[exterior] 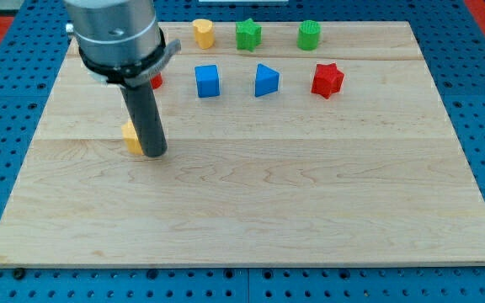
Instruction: Slide the yellow hexagon towards the top left of the board
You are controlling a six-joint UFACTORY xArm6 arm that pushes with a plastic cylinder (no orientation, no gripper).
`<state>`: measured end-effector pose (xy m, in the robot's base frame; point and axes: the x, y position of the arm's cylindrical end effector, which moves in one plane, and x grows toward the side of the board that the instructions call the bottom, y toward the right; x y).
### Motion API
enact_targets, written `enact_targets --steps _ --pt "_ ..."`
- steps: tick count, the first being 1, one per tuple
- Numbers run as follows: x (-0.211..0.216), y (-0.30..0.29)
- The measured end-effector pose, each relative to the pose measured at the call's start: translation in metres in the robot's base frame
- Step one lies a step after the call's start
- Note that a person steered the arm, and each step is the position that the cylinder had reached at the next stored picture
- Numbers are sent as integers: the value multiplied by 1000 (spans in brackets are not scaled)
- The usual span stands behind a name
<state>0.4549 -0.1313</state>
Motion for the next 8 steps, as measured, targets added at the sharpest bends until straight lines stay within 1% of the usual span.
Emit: enact_targets --steps 1,2,3,5,7,8 --pt "-37 -35" --pt "-30 -80" --pt "-36 -103" --pt "-105 -115" --pt "-185 -97" --pt "-191 -118"
